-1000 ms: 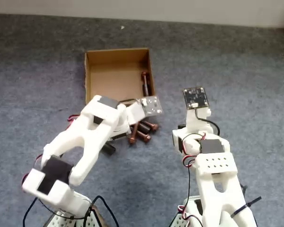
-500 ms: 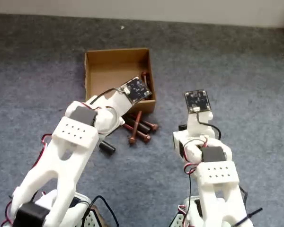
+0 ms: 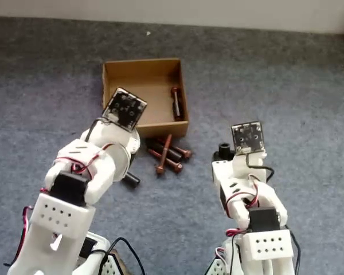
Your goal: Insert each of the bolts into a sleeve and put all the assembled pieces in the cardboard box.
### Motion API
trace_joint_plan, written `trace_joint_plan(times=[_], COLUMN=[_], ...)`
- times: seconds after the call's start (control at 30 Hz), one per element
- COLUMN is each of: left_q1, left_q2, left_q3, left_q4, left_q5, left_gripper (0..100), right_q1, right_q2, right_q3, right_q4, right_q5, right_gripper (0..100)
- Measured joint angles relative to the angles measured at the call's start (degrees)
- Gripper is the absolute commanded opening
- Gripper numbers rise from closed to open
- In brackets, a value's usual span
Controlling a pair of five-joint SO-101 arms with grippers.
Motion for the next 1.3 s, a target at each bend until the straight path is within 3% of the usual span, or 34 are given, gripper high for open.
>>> trace_joint_plan(times=[0.43,0.8,0.97,1.3], left_q1=[0.0,9.49,11.96,13.63], left_q2=[-17.67,-30.68,-35.96,-37.71], left_q3=[4.92,5.01,5.01,4.92], left_q4=[-6.68,-7.74,-7.91,-7.91], left_q5=[15.21,16.35,16.35,21.71], left_gripper=[0,0,0,0], right_q1=[-12.04,-23.3,-28.66,-30.95], right_q2=[-9.93,-16.09,-16.26,-16.26], right_q3=[0.0,0.0,0.0,0.0], right_q4=[0.0,-2.81,-4.04,-9.93], right_q5=[0.0,0.26,4.66,5.8], right_gripper=[0.5,0.7,0.6,0.6])
